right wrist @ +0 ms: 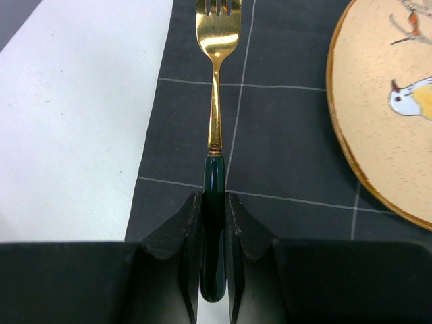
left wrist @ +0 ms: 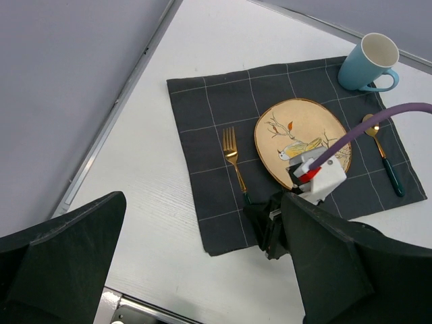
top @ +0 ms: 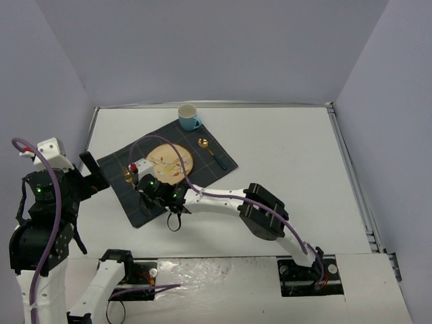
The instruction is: Set the dinner table for one person
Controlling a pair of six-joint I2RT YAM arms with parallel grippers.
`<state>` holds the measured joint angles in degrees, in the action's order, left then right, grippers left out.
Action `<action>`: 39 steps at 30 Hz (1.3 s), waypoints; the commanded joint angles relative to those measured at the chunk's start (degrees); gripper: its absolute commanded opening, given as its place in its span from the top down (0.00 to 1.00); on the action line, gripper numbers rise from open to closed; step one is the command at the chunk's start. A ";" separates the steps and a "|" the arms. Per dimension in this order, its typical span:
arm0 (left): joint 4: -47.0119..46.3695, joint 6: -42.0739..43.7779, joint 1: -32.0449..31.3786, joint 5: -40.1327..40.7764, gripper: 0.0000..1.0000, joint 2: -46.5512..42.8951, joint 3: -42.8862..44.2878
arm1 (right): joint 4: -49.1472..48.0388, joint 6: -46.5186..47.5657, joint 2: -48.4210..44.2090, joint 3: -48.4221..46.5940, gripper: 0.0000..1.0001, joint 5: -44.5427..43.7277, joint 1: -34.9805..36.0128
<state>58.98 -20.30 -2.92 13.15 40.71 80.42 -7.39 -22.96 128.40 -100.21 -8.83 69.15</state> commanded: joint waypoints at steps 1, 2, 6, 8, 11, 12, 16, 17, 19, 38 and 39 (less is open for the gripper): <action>-0.55 0.71 -0.25 0.09 0.03 0.58 0.80 | -2.10 -1.58 1.73 -5.71 1.00 -3.44 1.27; -0.68 0.64 -0.27 0.02 0.03 0.49 0.55 | -2.10 -1.73 2.25 -6.34 1.00 -3.54 1.36; -1.06 0.34 -0.42 -1.13 0.03 0.52 -0.22 | -2.10 -2.10 4.40 -7.88 1.00 -4.47 1.42; -1.12 0.27 -0.42 -1.22 0.03 0.54 -0.50 | -2.10 -2.18 5.11 -8.49 1.00 -4.76 1.42; -1.15 0.27 -0.61 -1.19 0.03 0.60 -1.07 | -1.93 -2.53 6.80 -10.03 1.00 -4.61 1.42; -1.21 0.27 -0.73 -1.13 0.03 0.60 -1.26 | -1.86 -2.60 7.31 -10.41 1.00 -4.48 1.42; -1.46 0.18 -0.88 -1.03 0.03 0.58 -1.70 | -1.75 -3.26 8.39 -10.90 1.00 -4.88 1.42; -1.68 0.17 -0.95 -1.11 0.03 0.52 -1.87 | -1.75 -3.46 8.58 -11.02 1.00 -4.88 1.42; -1.83 0.10 -0.95 -1.18 0.03 0.59 -2.08 | -1.75 -4.03 9.16 -11.52 1.00 -4.96 1.42; -1.85 0.27 -1.30 -1.55 0.03 0.42 -2.00 | -1.43 -3.67 10.49 -11.55 0.81 -3.14 1.42; -1.83 0.27 -1.30 -1.55 0.03 0.42 -1.90 | -1.87 -3.62 10.18 -11.29 0.78 -3.20 1.42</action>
<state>59.79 -20.23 -4.08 11.84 40.53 77.97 -6.28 -26.78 141.05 -110.26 -11.69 70.32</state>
